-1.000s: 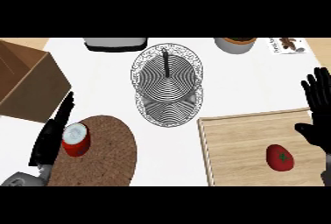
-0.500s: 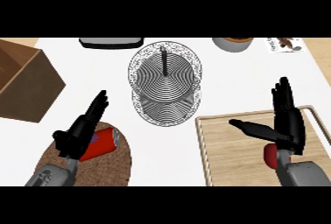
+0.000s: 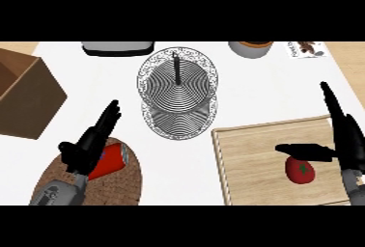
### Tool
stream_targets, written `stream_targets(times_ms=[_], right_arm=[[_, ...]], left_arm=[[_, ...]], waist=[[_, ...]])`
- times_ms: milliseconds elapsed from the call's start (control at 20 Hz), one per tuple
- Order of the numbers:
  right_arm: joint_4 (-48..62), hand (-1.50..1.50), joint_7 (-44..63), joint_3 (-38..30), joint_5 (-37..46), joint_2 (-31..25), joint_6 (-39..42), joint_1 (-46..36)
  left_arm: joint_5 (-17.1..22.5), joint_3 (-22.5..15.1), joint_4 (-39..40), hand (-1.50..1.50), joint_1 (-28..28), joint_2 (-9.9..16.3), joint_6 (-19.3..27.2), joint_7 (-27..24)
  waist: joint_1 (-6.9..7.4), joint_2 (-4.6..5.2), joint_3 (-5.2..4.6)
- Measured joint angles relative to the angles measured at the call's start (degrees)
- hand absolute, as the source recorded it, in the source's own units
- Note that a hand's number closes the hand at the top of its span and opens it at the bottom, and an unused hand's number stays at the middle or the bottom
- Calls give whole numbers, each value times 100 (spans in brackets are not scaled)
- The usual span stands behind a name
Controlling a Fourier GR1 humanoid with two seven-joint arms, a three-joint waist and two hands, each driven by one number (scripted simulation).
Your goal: Pick the tomato from the tray and place it in the tiered basket
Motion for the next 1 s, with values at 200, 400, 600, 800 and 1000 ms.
stream_targets(times_ms=[200,400,600,800,1000], right_arm=[[-287,-150,1128,447,441,-1004,940,36],[-966,-150,2389,739,421,-1758,2040,-153],[-1807,-150,3840,940,128,-1919,2864,-576],[-2342,-150,4556,1056,-58,-1831,3150,-822],[-2559,-150,4933,1193,161,-1662,3130,-991]], left_arm=[[-9,0,13,0,-1,-4,-9,14],[-25,4,56,0,15,-15,-38,-23],[-33,-14,53,0,-55,-87,-91,32],[-90,3,0,0,0,-142,-121,6],[-120,93,78,0,-10,-145,-217,-78]], waist=[[-1,-10,-21],[24,-9,-15],[85,14,12],[115,29,30],[119,36,43]])
